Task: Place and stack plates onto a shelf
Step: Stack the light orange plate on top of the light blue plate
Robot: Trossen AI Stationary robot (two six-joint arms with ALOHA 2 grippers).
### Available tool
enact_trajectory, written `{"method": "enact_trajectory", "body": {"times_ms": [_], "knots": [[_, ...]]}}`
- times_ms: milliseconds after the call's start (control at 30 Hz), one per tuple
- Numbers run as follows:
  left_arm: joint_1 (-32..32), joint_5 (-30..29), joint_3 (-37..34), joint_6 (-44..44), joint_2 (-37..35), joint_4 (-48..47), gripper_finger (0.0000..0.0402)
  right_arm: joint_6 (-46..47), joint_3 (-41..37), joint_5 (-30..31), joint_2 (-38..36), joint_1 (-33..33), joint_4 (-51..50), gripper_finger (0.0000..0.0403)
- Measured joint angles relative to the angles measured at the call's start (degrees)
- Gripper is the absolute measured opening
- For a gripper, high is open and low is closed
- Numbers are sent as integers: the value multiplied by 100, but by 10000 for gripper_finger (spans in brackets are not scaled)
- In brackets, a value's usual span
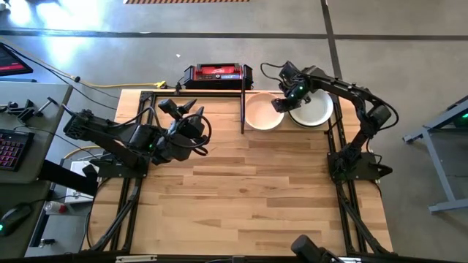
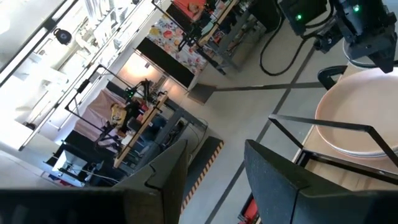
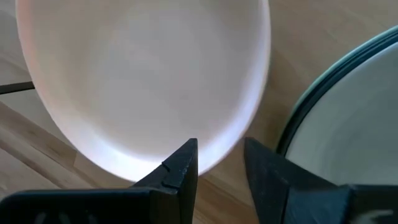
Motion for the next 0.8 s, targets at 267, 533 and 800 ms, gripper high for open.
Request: {"method": "enact_trajectory", "body": {"times_ms": [267, 533, 800], "knots": [[0, 0, -2, 0, 0, -32, 147, -13, 0, -18, -92, -2, 15, 110], [0, 1, -1, -2, 0, -72, 147, -15, 1, -85, -107, 44, 88, 110], [0, 2, -2, -8, 0, -76, 147, -17, 0, -79, -32, 203, 99, 110]]}}
